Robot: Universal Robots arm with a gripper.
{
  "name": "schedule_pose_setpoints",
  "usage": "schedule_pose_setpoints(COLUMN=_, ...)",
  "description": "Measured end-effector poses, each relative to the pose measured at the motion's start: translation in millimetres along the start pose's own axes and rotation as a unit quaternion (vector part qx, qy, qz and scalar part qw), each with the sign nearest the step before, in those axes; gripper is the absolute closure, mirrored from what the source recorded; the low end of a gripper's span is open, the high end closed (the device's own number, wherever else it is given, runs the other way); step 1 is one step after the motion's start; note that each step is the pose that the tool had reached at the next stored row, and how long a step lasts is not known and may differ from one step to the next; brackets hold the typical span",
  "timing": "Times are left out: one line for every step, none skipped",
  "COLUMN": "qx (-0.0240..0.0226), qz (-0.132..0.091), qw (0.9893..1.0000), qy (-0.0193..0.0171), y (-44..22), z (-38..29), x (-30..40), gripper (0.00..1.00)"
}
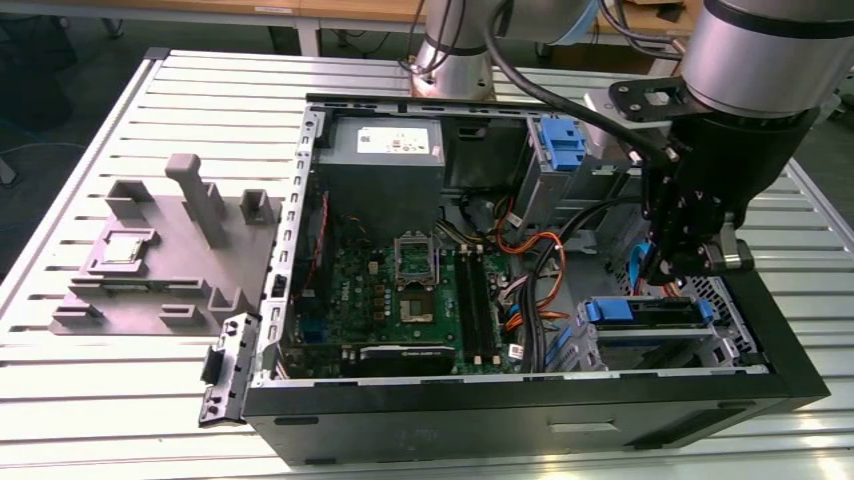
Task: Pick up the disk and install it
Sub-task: 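Insert the second disk wire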
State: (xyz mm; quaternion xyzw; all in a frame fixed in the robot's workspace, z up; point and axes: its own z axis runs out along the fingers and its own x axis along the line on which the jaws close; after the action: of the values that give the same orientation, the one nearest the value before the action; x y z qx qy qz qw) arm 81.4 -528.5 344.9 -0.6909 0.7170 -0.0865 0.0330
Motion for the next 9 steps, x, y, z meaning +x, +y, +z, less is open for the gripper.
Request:
schedule_pose_setpoints(qx=0.0001, qz=0.0, qw=1.0, qy=-0.0015, y=0.1, z=0.1, x=0.6, gripper=0.84)
schedule_pose_setpoints(qx=0.0001, qz=0.001, qw=1.0, qy=-0.0043, y=0.2, z=0.3, x=1.8, gripper=0.84)
schedule_pose_setpoints(qx=0.0002, qz=0.001, qw=1.0, qy=-0.0081, y=0.4, z=0.7, x=3.3, gripper=0.84)
schedule_pose_setpoints(qx=0.0002, qz=0.002, qw=0.9999, qy=-0.012, y=0.5, z=1.1, x=4.7, gripper=0.84)
schedule_pose_setpoints(qx=0.0002, qz=0.003, qw=0.9999, qy=-0.0163, y=0.7, z=1.5, x=5.9, gripper=0.84)
schedule_pose_setpoints(qx=0.0002, qz=0.004, qw=0.9998, qy=-0.021, y=0.8, z=1.9, x=7.4, gripper=0.84)
schedule_pose_setpoints(qx=0.0003, qz=0.004, qw=0.9997, qy=-0.0244, y=1.0, z=2.4, x=8.9, gripper=0.84)
schedule_pose_setpoints(qx=0.0004, qz=0.005, qw=0.9996, qy=-0.0264, y=1.1, z=2.8, x=10.8, gripper=0.84)
schedule_pose_setpoints(qx=0.0007, qz=0.005, qw=0.9996, qy=-0.0276, y=1.2, z=3.2, x=12.6, gripper=0.84)
